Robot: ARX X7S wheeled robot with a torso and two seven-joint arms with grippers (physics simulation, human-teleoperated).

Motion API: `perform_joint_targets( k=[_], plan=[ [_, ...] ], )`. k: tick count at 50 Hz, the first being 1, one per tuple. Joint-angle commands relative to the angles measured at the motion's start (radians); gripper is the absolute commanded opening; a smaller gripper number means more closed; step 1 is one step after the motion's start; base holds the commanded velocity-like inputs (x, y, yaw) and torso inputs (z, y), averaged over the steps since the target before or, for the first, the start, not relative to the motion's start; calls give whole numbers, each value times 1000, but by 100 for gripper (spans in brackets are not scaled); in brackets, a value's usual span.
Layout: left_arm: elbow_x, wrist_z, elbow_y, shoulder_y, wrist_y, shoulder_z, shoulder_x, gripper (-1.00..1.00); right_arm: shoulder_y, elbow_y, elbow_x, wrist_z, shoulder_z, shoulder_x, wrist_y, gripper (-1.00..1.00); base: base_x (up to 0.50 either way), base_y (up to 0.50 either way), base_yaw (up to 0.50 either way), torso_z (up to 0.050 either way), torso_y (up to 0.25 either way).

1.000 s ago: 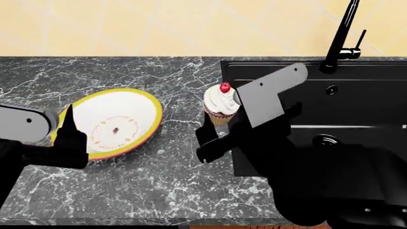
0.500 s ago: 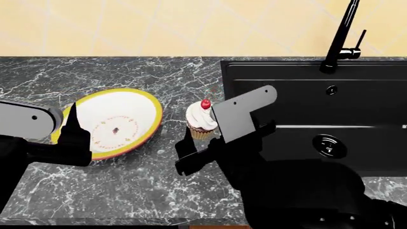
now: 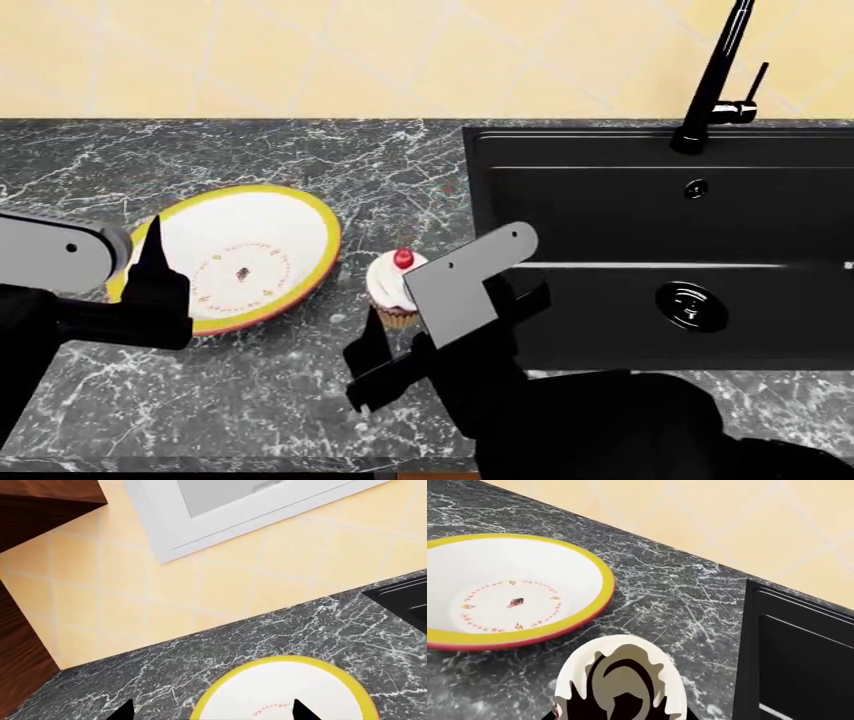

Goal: Move the fresh-baked cupcake off the tray onto the counter, and place the bowl used for mixing into the sink.

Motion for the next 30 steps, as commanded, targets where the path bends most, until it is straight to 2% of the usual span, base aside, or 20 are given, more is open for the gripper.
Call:
perform_joint_targets(
  k=[1,6,7,23,30],
  plan=[
    [16,13,5,30,12,-16,-9,100,-6,9,-43,28,-8,-15,6,-100,0,0,0,0,0],
    [22,17,8,44,18,-23,-12,100,-9,4,-45,30,-15,-16,9,-100,0,0,0,0,0],
    [24,17,9,47,19,-24,-12,100,-8,3,-43,32,-14,-15,9,100,0,0,0,0,0],
    [42,23,10,66,26,-31,-7,100,9,-70,25,20,35,38,-7,100,0,0,0,0,0],
    [14,9,7,26,14,-16,-6,100,16,-85,65,21,62,48,-21,100,0,0,0,0,0]
  ],
)
